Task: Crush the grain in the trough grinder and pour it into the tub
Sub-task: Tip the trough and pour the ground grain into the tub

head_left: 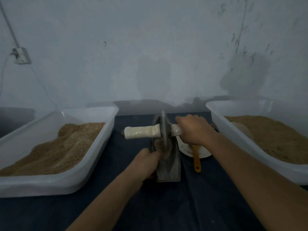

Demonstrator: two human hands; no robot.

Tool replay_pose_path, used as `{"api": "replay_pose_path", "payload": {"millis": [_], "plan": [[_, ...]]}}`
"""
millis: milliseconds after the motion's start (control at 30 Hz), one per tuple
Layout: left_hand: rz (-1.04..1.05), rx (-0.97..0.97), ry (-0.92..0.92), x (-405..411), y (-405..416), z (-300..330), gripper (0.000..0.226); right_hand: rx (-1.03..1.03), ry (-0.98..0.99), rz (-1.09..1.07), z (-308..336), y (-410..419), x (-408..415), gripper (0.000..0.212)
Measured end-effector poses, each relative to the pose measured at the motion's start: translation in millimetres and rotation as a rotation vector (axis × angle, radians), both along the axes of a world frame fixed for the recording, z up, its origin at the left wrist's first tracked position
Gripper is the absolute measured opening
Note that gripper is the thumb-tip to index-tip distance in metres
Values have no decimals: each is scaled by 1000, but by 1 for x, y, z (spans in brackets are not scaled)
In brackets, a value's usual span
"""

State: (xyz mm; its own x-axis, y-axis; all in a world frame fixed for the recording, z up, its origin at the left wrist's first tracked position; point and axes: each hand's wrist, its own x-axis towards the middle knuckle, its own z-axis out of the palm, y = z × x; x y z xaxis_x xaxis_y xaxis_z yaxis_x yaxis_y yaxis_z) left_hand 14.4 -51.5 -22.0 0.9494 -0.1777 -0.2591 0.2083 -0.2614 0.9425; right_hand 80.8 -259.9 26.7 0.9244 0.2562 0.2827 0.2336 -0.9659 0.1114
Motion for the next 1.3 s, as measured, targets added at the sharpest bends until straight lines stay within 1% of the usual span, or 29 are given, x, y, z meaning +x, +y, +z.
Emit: {"api": "replay_pose_path", "payload": {"millis": [100,200,300,433,567,667,800,933,1000,1100,1167,1233,1300], "plan": [[29,-189,64,-6,-4,-1,45,18,-6,-15,2,-2,-1,31],[13,-335,113,-8,-1,2,43,50,-28,-12,3,-2,-2,29],[6,-399,119,-12,2,6,33,92,-45,9,5,2,-3,27],[38,-395,95,-21,4,7,31,150,-40,62,15,10,-4,26],[46,-374,76,-31,9,10,39,175,-32,103,24,20,-6,19],[38,-368,49,-35,19,16,43,204,-21,94,33,29,-9,20],[5,-397,35,-37,37,34,44,237,-28,70,46,42,-14,17],[12,-388,-3,-39,58,58,50,299,-81,77,65,61,-19,23],[22,-406,-20,-41,70,71,45,304,-115,84,79,74,-21,22],[39,-430,-35,-44,87,95,27,296,-149,99,98,95,-22,23],[72,-414,-76,-44,98,108,27,311,-173,121,108,108,-21,21],[109,-393,-121,-45,110,118,32,323,-195,132,116,123,-20,19],[149,-367,-135,-45,124,125,32,336,-207,135,121,139,-17,15]]}}
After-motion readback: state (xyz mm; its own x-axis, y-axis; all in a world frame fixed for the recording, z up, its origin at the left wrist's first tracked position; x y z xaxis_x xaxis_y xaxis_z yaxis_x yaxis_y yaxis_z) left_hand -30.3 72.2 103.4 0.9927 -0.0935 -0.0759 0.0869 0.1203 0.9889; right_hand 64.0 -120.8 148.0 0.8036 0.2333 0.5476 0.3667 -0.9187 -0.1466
